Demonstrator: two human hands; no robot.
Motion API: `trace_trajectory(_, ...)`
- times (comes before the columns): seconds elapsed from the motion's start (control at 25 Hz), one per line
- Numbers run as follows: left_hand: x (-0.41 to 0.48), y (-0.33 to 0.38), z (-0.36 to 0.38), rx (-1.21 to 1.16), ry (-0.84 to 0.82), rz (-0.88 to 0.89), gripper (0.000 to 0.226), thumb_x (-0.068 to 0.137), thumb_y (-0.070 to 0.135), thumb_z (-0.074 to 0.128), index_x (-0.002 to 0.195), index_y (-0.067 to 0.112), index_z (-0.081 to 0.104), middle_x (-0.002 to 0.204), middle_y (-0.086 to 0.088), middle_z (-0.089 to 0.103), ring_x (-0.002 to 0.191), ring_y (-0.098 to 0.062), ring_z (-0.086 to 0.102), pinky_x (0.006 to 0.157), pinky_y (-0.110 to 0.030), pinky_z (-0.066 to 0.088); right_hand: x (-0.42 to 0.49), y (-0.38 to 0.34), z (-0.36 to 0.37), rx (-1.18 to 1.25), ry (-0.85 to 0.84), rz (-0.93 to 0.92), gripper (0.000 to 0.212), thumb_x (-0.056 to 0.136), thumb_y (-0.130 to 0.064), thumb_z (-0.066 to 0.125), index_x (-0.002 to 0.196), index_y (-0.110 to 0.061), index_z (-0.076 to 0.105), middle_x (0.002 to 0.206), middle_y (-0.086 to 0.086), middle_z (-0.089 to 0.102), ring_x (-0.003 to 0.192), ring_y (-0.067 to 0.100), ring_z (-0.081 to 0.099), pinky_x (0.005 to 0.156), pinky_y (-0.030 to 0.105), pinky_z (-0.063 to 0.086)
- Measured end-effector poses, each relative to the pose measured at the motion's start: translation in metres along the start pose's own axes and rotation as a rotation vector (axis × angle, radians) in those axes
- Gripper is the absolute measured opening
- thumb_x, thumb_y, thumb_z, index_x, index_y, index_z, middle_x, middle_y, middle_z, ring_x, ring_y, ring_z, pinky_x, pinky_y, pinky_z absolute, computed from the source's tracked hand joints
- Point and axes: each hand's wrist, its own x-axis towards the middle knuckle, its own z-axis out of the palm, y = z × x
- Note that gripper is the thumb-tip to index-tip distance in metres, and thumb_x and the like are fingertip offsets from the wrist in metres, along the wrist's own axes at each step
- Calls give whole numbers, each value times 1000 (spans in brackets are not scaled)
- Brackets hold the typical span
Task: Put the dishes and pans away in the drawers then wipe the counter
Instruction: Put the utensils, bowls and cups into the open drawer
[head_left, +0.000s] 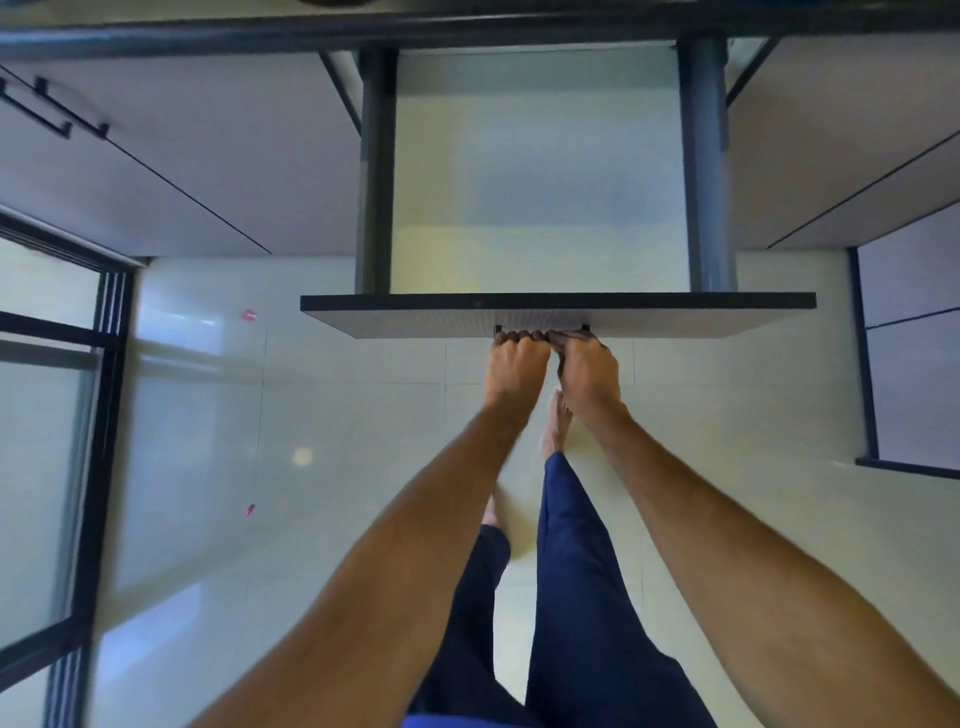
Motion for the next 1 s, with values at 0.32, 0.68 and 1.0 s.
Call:
trace_trajectory(0.32, -61, 11, 13, -41, 21, 10, 22, 101, 10, 54, 118, 5, 66, 116, -12, 72, 109, -28, 68, 97, -36, 48, -60, 2, 8, -142, -74, 37, 29, 105, -12, 54, 130, -17, 69, 117, 15, 74, 103, 34, 71, 89, 41, 56)
trace_trajectory(0.68, -70, 13, -6, -63, -99, -43, 13, 99, 4, 59, 110, 7, 66, 108, -8, 71, 95, -22, 69, 83, -31, 56, -68, -8, -1, -116, -117, 122, 25, 99, -9, 62, 123, -7, 69, 119, 18, 72, 107, 36, 69, 90, 41, 54)
trace_trajectory(1.0, -64, 11, -63, -73, -242, 13, 26, 102, 3, 47, 122, 5, 63, 125, -14, 63, 113, -33, 64, 88, -39, 51, -73, -24, -43, -38, -234, 55, 20, 105, -22, 56, 111, -11, 71, 102, 10, 73, 88, 28, 69, 71, 36, 53)
